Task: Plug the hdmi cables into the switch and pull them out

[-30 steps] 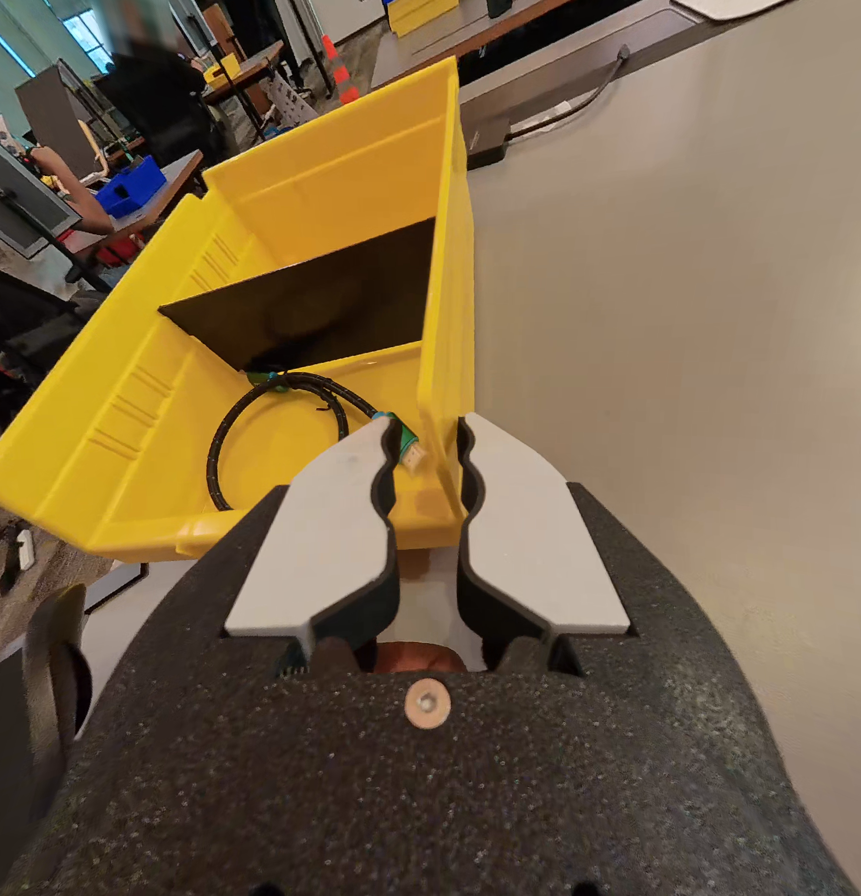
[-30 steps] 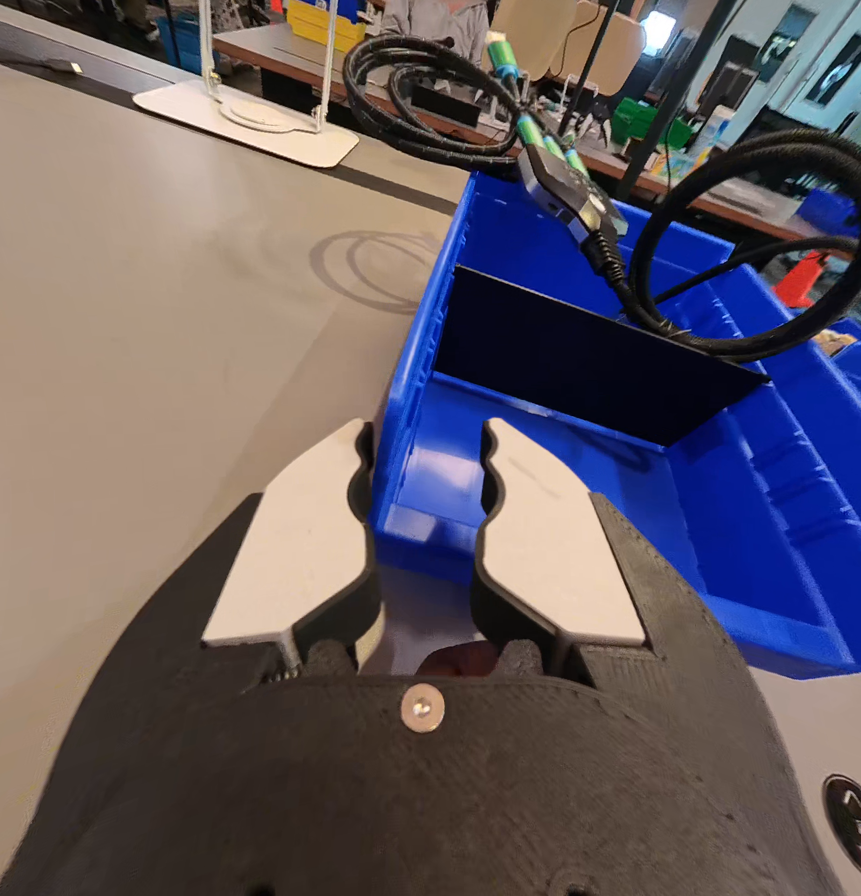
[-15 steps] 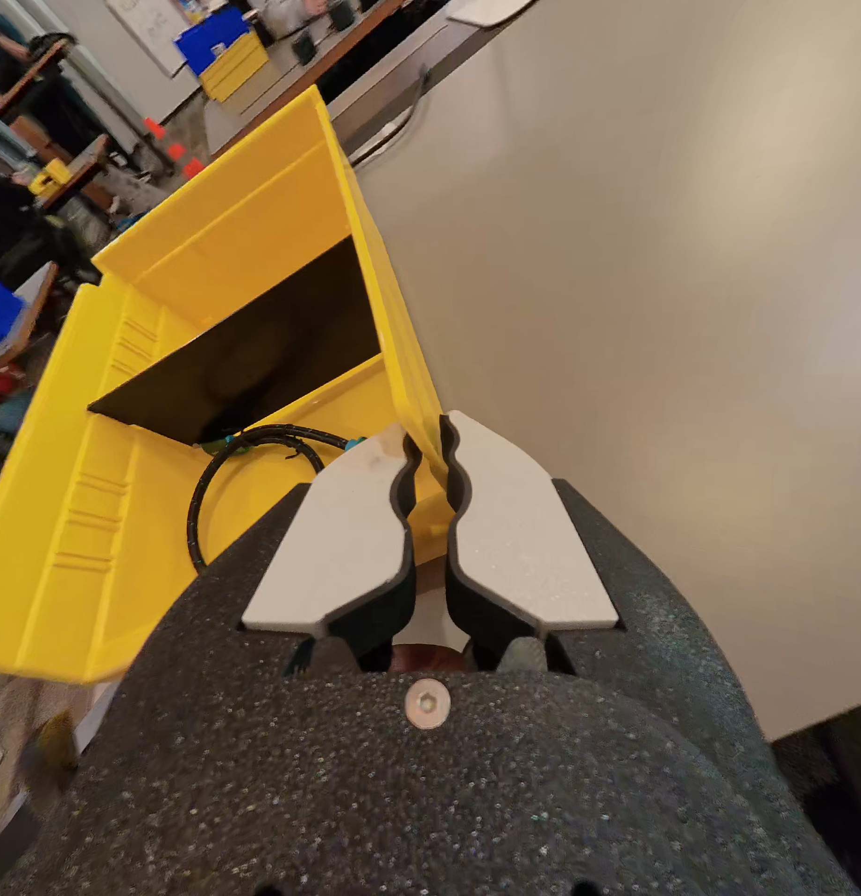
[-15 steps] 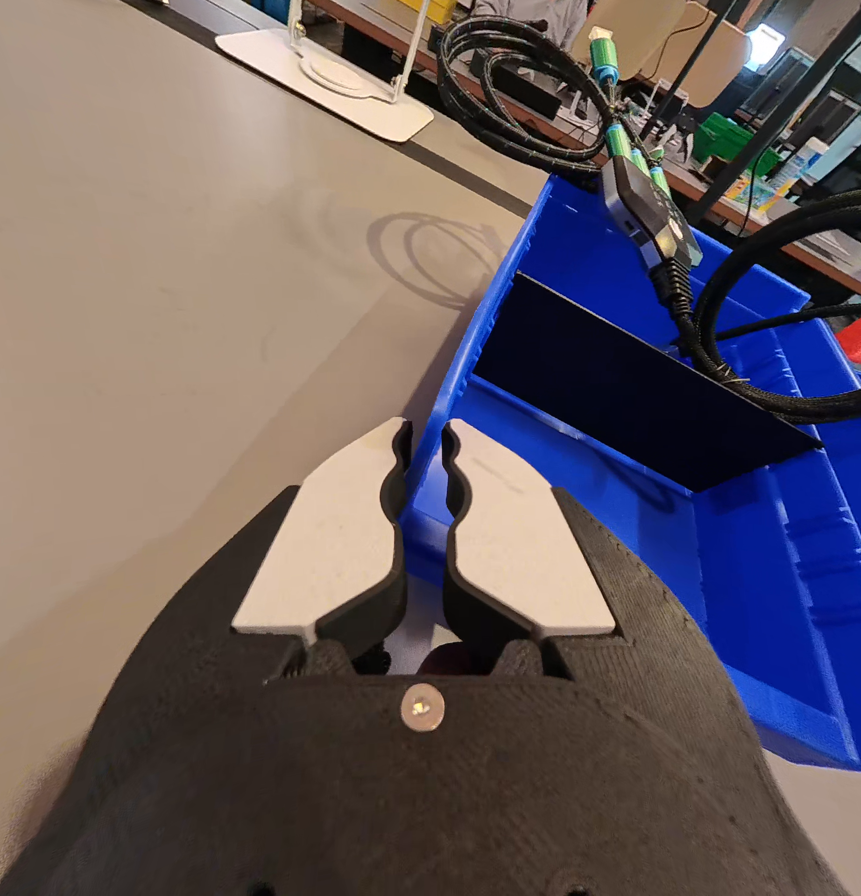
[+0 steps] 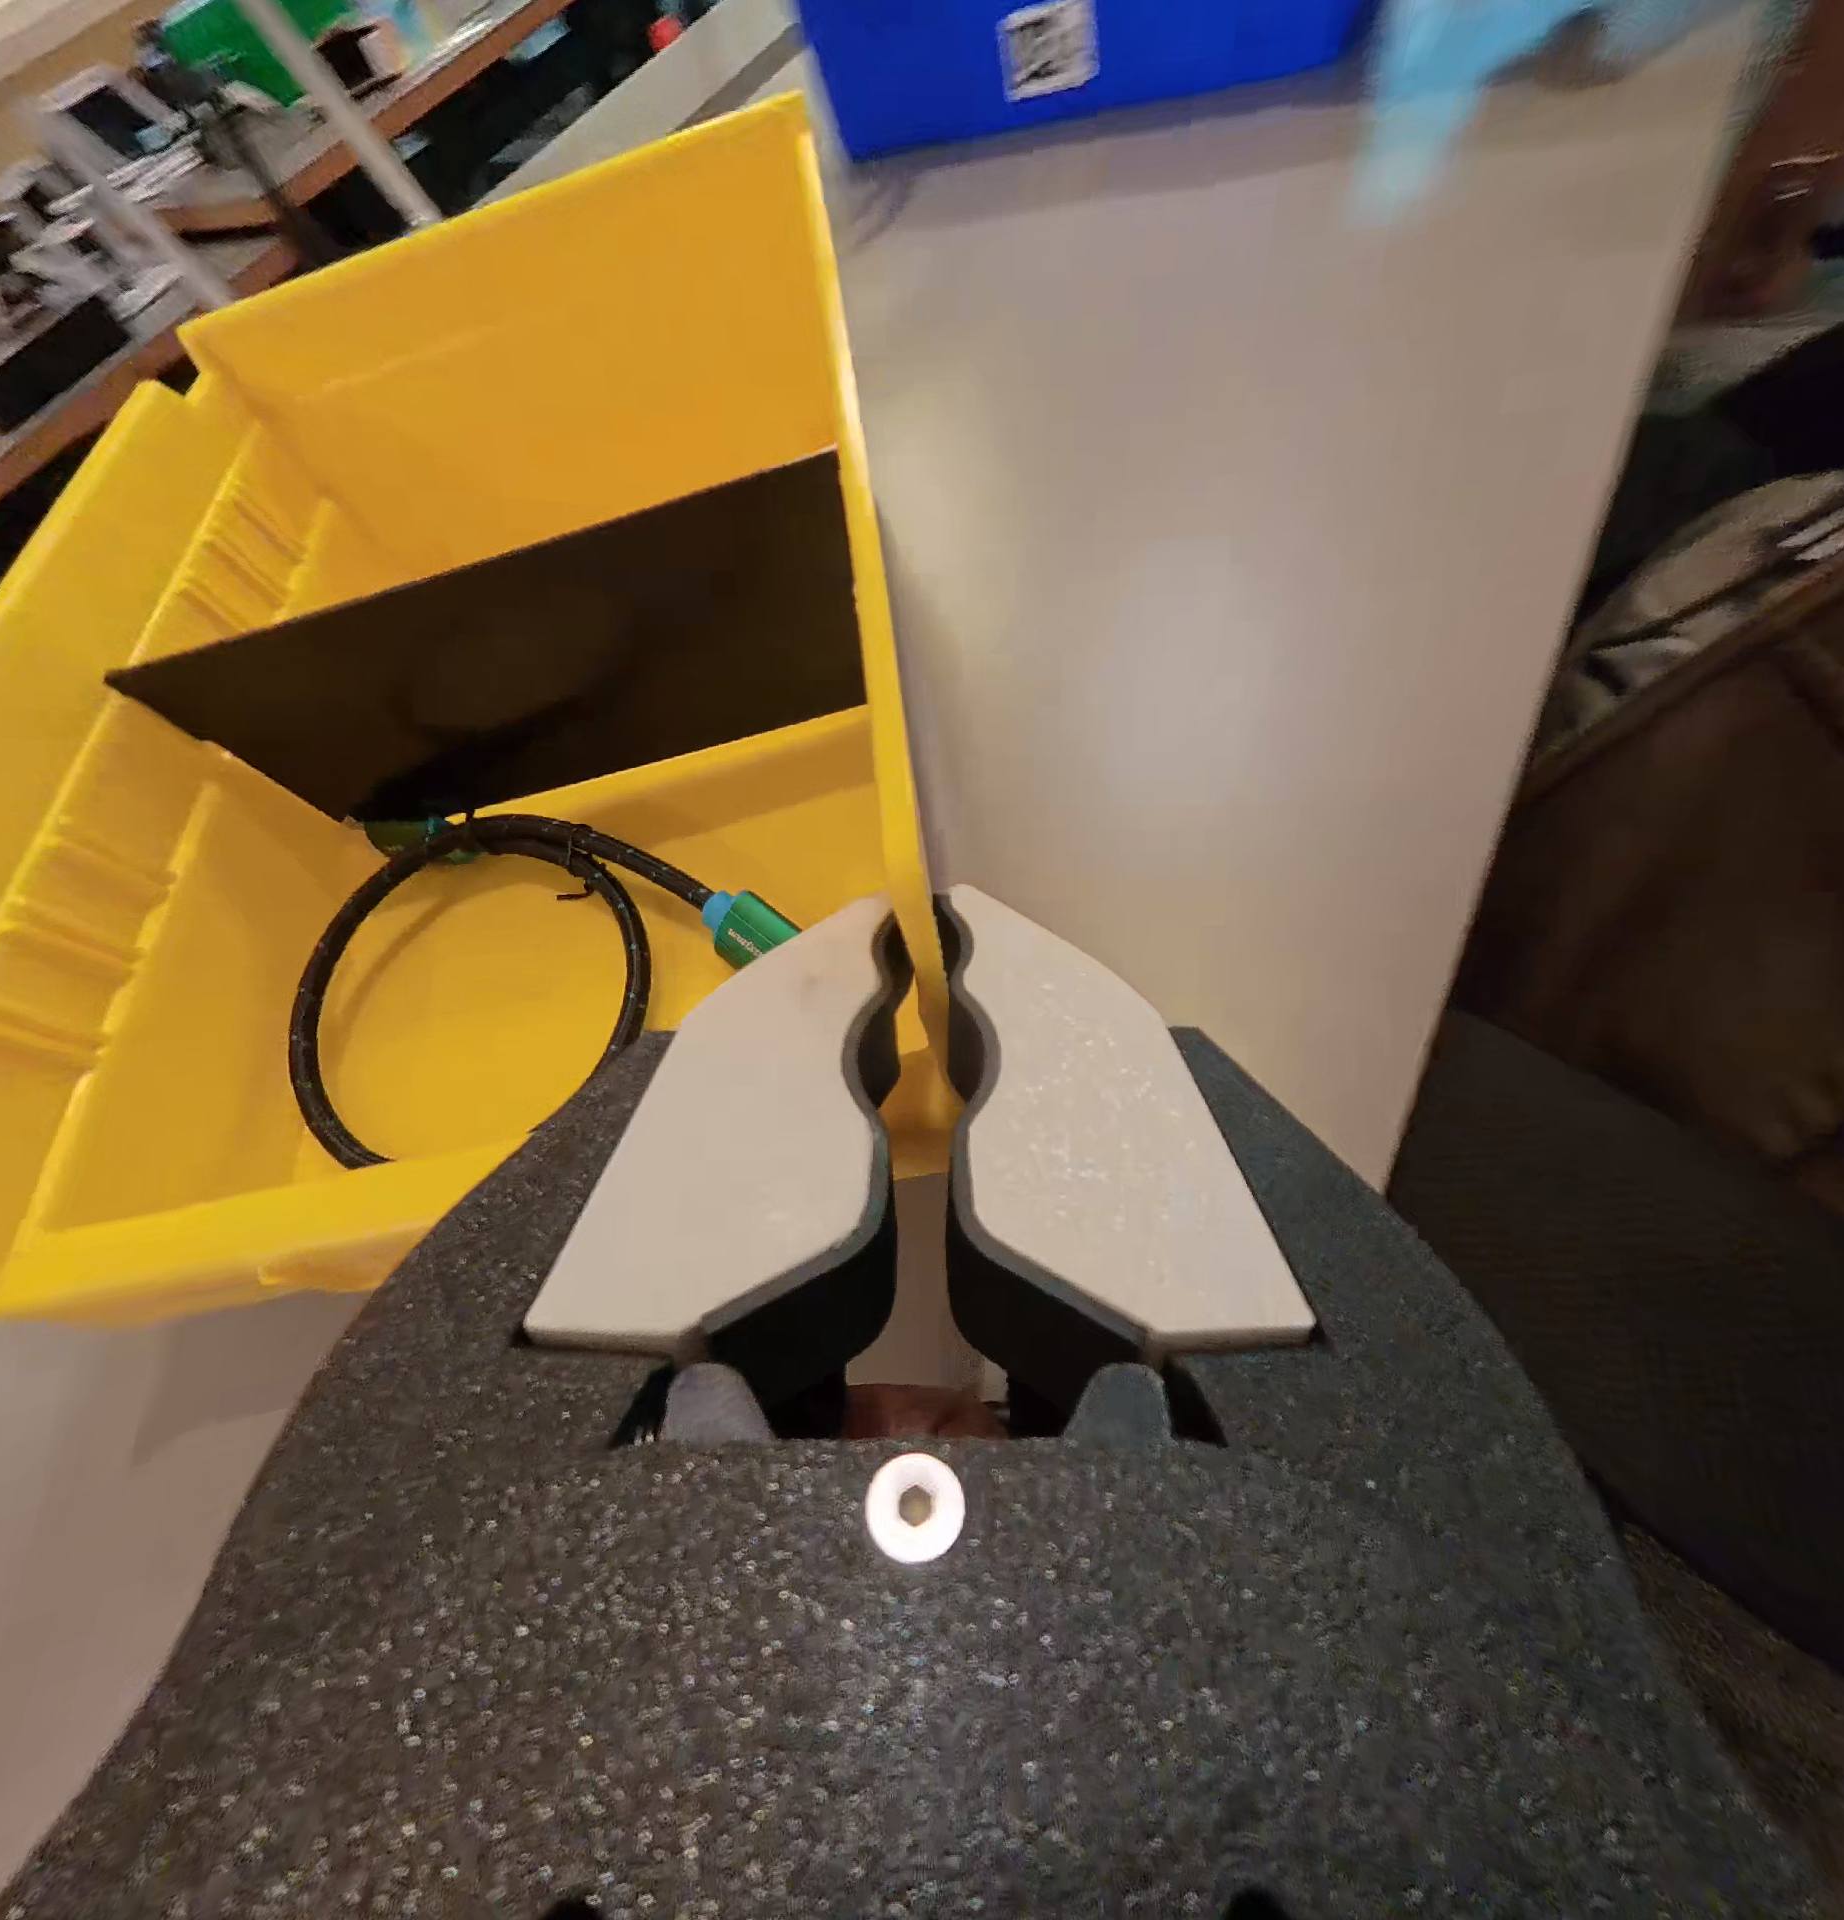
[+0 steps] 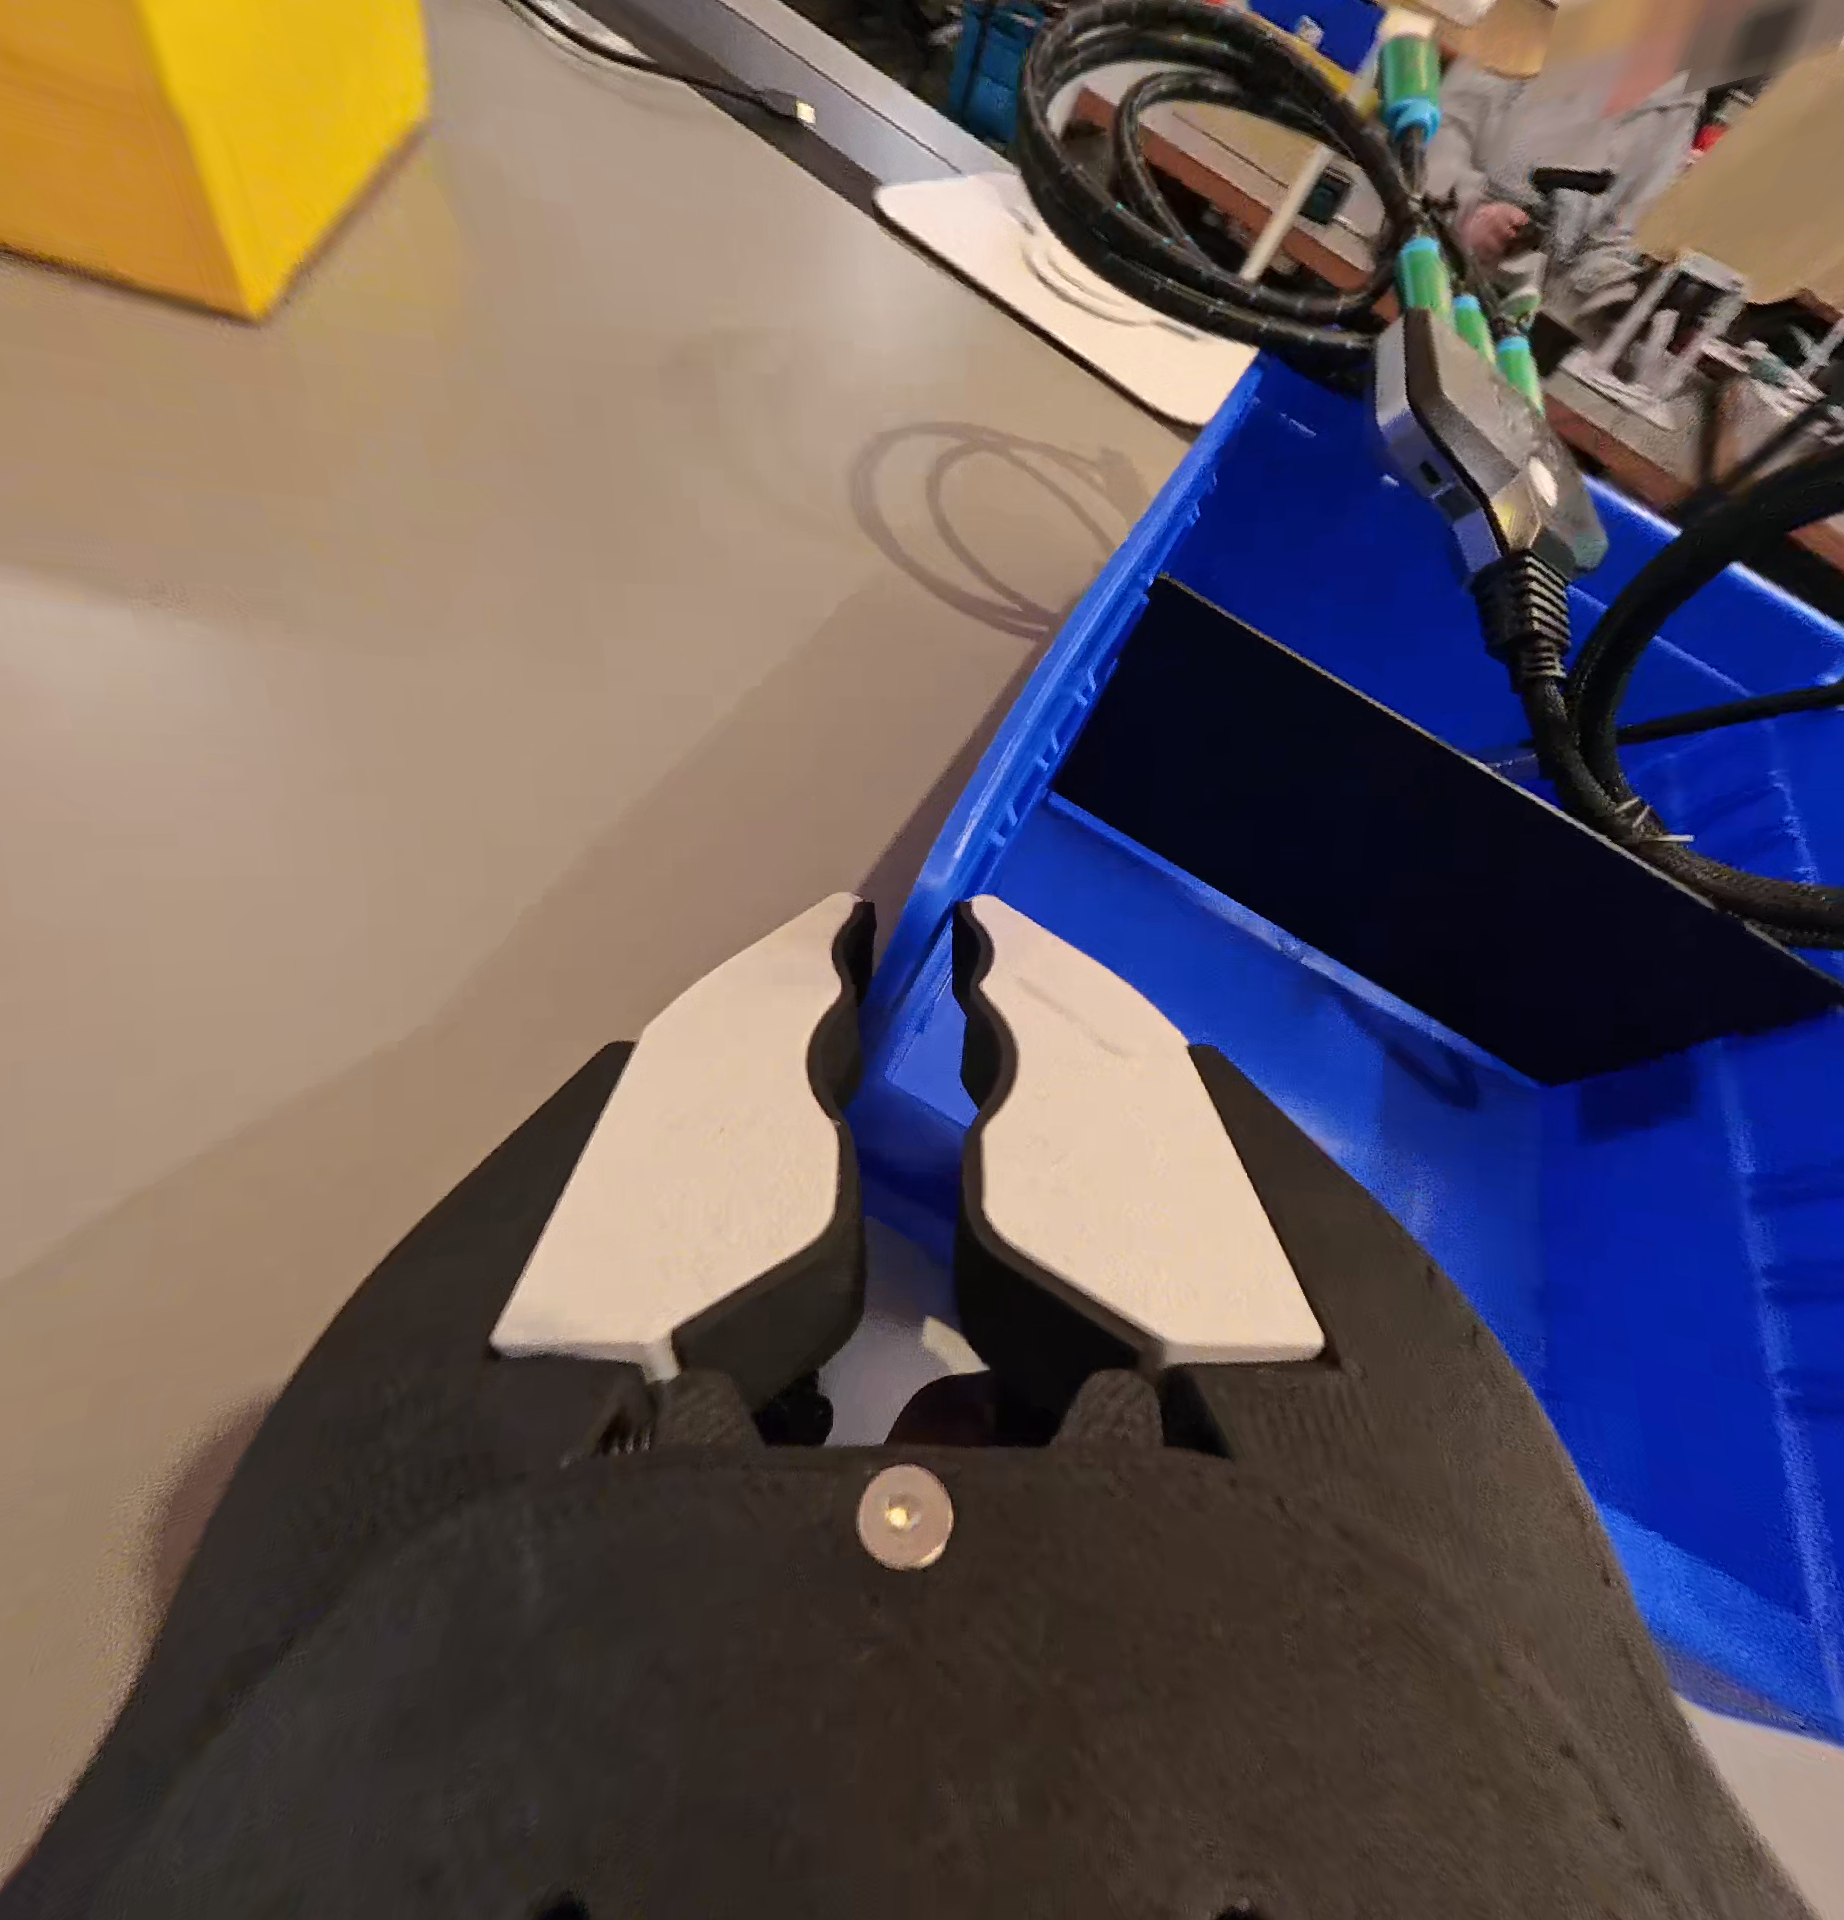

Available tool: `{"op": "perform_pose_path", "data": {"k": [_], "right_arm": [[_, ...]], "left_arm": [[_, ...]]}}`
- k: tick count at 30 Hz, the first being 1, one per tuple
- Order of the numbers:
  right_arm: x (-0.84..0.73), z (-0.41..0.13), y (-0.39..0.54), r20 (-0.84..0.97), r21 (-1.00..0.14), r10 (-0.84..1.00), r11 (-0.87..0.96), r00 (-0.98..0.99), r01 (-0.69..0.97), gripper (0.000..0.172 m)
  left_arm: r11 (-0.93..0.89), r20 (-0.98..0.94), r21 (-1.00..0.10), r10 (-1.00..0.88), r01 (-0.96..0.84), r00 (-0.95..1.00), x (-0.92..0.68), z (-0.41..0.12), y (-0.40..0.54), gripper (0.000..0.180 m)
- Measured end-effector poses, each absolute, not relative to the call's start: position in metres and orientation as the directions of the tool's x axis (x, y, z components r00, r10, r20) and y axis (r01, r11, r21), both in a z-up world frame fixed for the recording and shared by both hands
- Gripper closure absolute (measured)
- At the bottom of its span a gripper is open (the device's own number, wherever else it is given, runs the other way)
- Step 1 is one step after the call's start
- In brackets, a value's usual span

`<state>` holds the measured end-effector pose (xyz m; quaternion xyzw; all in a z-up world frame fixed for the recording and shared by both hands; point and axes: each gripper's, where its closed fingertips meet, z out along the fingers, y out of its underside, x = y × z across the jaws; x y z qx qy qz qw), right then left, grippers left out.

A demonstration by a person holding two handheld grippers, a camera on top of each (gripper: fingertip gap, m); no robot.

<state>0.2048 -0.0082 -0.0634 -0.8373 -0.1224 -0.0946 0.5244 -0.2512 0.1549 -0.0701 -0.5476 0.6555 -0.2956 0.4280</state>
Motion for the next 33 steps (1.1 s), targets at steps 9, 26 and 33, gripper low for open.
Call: {"op": "perform_pose_path", "data": {"k": [9, 26, 33], "right_arm": [[0.149, -0.065, 0.032, 0.144, -0.879, 0.436, -0.357, 0.889, 0.317, 0.159], [0.073, -0.064, 0.119, 0.006, -0.916, 0.814, -0.228, 0.580, 0.329, 0.167], [0.070, -0.062, 0.139, 0.026, -0.916, 0.806, -0.217, 0.592, 0.337, 0.169]], "left_arm": [[0.291, -0.136, -0.889, -0.904, -0.352, -0.406, -0.263, -0.070, 0.091, 0.178], [0.344, -0.116, -0.895, -0.794, -0.284, -0.597, -0.231, -0.069, 0.017, 0.178], [0.350, -0.120, -0.893, -0.792, -0.284, -0.599, -0.208, -0.069, 0.001, 0.177]]}}
